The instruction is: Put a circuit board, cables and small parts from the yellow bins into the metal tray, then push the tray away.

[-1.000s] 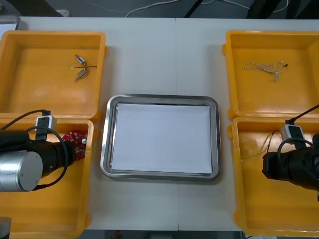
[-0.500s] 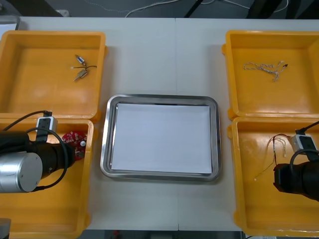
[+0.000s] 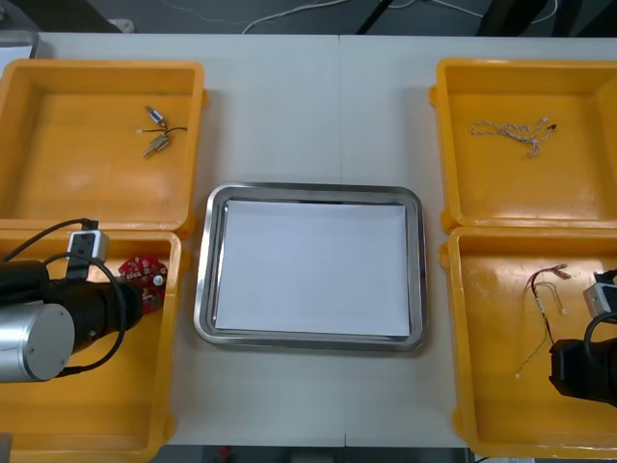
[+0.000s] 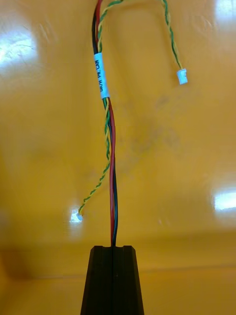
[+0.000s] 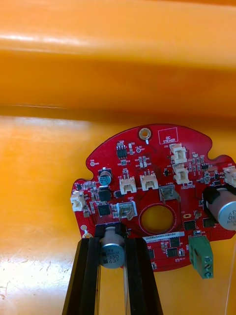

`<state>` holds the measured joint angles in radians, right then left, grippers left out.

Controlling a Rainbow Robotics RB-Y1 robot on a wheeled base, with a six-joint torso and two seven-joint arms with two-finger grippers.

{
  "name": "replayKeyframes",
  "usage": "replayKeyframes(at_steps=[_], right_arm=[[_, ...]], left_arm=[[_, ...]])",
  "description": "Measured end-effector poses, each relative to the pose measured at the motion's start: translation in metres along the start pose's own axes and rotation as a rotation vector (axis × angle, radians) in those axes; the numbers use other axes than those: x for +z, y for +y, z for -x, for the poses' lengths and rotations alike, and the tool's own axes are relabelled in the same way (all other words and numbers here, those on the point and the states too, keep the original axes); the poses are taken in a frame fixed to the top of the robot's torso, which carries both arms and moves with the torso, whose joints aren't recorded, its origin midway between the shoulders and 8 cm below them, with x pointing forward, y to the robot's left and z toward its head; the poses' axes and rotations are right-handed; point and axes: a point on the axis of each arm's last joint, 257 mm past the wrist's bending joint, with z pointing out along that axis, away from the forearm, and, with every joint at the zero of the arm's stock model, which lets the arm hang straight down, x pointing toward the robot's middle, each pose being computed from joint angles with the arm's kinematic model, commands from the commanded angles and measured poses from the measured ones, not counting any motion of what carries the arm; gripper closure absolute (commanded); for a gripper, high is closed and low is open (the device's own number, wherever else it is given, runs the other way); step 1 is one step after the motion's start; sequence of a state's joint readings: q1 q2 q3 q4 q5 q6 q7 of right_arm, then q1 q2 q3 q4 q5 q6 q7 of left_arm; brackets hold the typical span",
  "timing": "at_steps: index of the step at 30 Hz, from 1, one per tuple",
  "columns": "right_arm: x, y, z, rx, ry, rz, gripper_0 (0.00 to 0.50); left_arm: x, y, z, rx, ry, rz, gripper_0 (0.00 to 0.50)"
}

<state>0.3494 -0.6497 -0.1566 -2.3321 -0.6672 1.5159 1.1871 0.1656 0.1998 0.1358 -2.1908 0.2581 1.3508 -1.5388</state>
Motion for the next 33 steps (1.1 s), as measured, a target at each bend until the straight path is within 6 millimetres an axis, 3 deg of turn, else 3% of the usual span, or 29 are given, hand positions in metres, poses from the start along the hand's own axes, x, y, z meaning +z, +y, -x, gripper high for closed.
replayKeyframes(at_steps=[14,15,17,18,19,33], right_arm=[[-0.001,-0.012,-0.017,0.029,0.031,-0.010,0.500],[-0.001,-0.012,-0.018,0.029,0.032,-0.010,0.479],[-0.001,-0.012,-0.018,0.028,0.032,-0.010,0.309],[-0.001,-0.012,-0.018,0.028,0.032,-0.010,0.113],[-0.001,-0.012,-0.018,0.028,0.032,-0.010,0.000],[-0.007,-0.009,-0.014,0.005,0.070,-0.022,0.000]], left_arm=[[-0.013,0.039,-0.017,0.107,0.034,-0.024,0.462],[-0.014,0.040,-0.019,0.105,0.039,-0.025,0.463],[-0.016,0.045,-0.021,0.096,0.050,-0.030,0.463],[-0.018,0.046,-0.023,0.088,0.056,-0.035,0.464],[-0.020,0.049,-0.024,0.081,0.061,-0.040,0.464],[-0.036,0.094,-0.037,0.051,0.092,-0.018,0.474]])
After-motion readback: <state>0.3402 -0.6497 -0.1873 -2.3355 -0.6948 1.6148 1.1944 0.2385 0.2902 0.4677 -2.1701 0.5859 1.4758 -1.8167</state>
